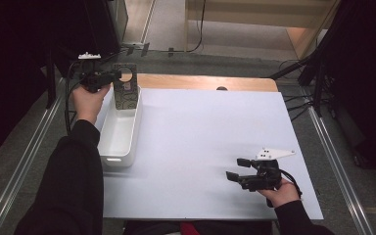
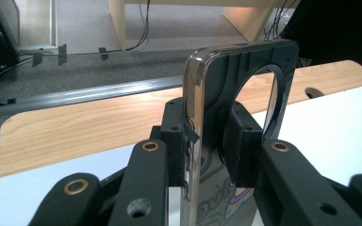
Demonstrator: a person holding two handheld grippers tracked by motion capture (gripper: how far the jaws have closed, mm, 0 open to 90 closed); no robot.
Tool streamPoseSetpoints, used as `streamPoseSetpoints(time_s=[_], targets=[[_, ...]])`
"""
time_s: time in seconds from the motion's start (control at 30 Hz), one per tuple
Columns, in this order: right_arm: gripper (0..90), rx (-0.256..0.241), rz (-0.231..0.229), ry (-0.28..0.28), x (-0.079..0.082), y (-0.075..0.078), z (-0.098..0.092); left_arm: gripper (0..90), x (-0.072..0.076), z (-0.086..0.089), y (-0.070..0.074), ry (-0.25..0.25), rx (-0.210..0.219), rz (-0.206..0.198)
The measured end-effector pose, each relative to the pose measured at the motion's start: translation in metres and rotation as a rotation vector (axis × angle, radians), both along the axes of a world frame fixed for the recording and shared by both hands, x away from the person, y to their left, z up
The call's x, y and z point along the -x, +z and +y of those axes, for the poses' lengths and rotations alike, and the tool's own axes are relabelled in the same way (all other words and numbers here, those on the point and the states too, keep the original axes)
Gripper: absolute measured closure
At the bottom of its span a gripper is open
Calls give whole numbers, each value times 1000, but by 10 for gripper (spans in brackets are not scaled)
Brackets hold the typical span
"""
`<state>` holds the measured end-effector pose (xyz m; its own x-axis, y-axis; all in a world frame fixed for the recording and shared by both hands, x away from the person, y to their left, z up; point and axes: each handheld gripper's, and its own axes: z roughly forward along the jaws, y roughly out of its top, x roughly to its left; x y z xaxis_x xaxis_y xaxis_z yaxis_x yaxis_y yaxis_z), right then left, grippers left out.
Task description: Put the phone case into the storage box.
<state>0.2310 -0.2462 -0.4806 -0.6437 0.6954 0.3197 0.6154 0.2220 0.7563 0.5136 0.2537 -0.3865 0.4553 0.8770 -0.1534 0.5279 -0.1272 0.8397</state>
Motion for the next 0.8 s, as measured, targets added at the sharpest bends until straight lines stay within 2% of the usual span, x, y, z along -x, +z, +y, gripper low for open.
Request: streamPoseSetpoints(time_s=[0.27,0.8], targets=[[252,-1,-1,-6,0,0,-1,721,-4,3,-14,4,22,31],[252,-1,-1,-9,1,0,-2,720,-6,-2,-22,-8,6,28]])
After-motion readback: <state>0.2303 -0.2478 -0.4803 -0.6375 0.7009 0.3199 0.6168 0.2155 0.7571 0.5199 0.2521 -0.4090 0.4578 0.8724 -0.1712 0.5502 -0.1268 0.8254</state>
